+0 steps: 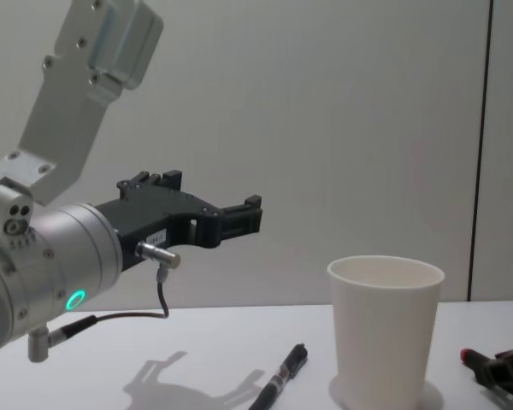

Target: Place the pen into the pen holder.

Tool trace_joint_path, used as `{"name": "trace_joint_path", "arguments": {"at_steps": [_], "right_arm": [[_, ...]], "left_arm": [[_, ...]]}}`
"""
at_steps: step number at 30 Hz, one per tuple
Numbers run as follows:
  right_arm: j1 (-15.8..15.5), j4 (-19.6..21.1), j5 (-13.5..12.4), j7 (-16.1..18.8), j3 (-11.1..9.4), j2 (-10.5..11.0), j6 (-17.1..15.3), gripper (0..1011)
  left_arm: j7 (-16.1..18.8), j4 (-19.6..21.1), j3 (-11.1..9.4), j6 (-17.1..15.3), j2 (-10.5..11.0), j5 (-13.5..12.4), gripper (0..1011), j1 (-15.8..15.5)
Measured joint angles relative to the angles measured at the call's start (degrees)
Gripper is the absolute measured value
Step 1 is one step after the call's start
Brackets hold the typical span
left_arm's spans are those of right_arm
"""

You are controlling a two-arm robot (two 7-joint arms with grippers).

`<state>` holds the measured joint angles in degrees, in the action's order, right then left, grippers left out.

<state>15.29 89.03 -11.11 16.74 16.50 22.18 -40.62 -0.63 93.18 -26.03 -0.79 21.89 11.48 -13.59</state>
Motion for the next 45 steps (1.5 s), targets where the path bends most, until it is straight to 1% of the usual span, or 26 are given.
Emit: {"name": "trace_joint_path", "arguments": {"at_steps": [9,30,35,45], "right_arm": [[0.0,0.0,0.0,0.0,0.0,0.0,0.0,192],[0.0,0.0,0.0,0.0,0.0,0.0,0.1,185],[-0.1,0.3,0.1,-0.5,0.0,-0.1,0.8,185],[-0.7,3.1,0.1,-2.4,-0.3,0.0,4.9,185]], "left_arm": [[0.0,0.0,0.0,0.0,0.0,0.0,1001,0.0],[0.0,0.0,0.0,0.0,0.0,0.0,1001,0.0],[0.0,0.0,0.0,0.0,0.0,0.0,1001,0.0],[0.0,0.0,0.0,0.0,0.0,0.0,1001,0.0]]}}
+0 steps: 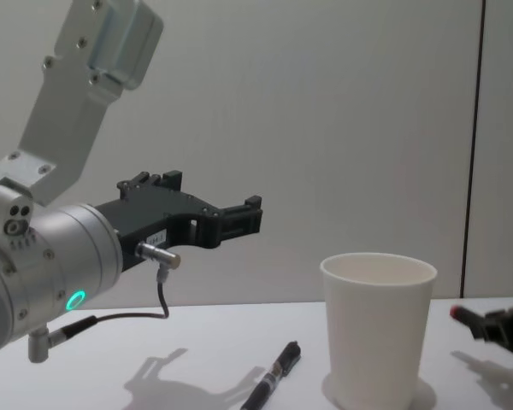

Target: Place the pen into the pen holder.

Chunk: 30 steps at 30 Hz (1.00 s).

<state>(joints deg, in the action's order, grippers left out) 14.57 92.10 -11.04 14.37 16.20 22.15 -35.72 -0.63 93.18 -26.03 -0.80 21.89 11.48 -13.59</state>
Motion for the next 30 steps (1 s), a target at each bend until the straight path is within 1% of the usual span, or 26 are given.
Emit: {"name": "trace_joint_path", "arguments": {"at_steps": [13,23,25,30], "right_arm": [[-0.7,5.0,0.4,-3.1,-0.8,0.4,5.0,185],[-0.8,9.3,1.4,-6.1,-1.7,0.6,9.6,185],[-0.7,9.8,1.6,-6.4,-1.8,0.6,10.2,185],[-0.8,10.4,2.4,-7.1,-1.8,0.3,13.3,185]], "left_arm": [[0.0,0.0,0.0,0.0,0.0,0.0,1001,0.0],[0.0,0.0,0.0,0.0,0.0,0.0,1001,0.0],[0.0,0.0,0.0,0.0,0.0,0.0,1001,0.0],[0.0,0.0,0.0,0.0,0.0,0.0,1001,0.0]]}}
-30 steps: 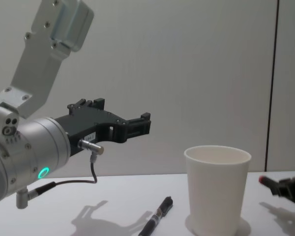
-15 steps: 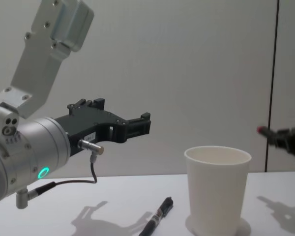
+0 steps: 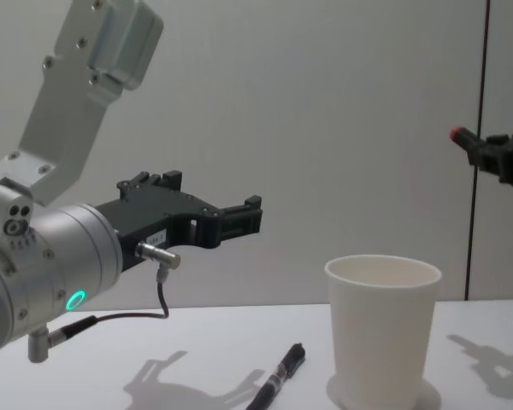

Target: Place the pen into the pen holder.

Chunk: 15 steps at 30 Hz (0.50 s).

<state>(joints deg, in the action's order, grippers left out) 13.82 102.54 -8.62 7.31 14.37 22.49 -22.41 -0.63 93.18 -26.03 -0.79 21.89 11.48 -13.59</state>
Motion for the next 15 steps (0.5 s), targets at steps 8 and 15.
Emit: {"name": "trace_joint_path", "arguments": {"at_steps": [8,15], "right_arm": [[-0.3,-1.4,0.7,0.8,1.0,-1.0,2.6,185],[-0.3,-3.1,2.2,2.3,2.7,-2.9,6.5,185]], "left_arm": [[0.0,0.0,0.0,0.0,0.0,0.0,1001,0.0],[0.0,0.0,0.0,0.0,0.0,0.0,1001,0.0]]}}
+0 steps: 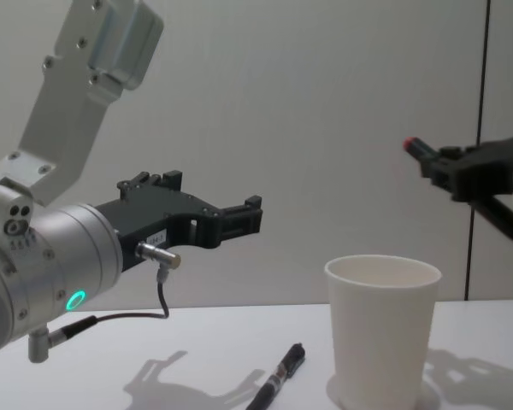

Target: Place the pen into the pen holder.

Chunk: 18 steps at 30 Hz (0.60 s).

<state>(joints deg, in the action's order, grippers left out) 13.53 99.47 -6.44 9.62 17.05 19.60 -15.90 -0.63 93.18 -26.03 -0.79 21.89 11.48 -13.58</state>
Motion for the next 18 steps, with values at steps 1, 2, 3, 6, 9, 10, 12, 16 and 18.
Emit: {"name": "trace_joint_path", "arguments": {"at_steps": [1,2,3,6,9,10,12,16,18], "right_arm": [[0.0,-0.1,0.2,0.1,0.1,-0.1,0.5,185],[0.0,-0.3,0.4,0.3,0.4,-0.4,1.2,185],[0.1,-0.7,0.7,0.5,0.8,-0.9,2.3,185],[0.3,-1.1,1.1,0.8,1.3,-1.6,4.0,185],[0.6,-1.6,1.7,1.1,1.9,-2.5,6.4,185],[0.8,-1.8,2.0,1.3,2.3,-3.0,7.5,185],[1.1,-2.0,2.3,1.4,2.6,-3.6,8.8,185],[1.6,-2.6,3.1,1.5,3.3,-4.7,11.4,185],[1.9,-3.0,3.6,1.6,3.7,-5.4,12.8,185]], "left_arm": [[0.0,0.0,0.0,0.0,0.0,0.0,1001,0.0],[0.0,0.0,0.0,0.0,0.0,0.0,1001,0.0],[0.0,0.0,0.0,0.0,0.0,0.0,1001,0.0],[0.0,0.0,0.0,0.0,0.0,0.0,1001,0.0],[0.0,0.0,0.0,0.0,0.0,0.0,1001,0.0],[0.0,0.0,0.0,0.0,0.0,0.0,1001,0.0],[0.0,0.0,0.0,0.0,0.0,0.0,1001,0.0],[0.0,0.0,0.0,0.0,0.0,0.0,1001,0.0],[0.0,0.0,0.0,0.0,0.0,0.0,1001,0.0]]}}
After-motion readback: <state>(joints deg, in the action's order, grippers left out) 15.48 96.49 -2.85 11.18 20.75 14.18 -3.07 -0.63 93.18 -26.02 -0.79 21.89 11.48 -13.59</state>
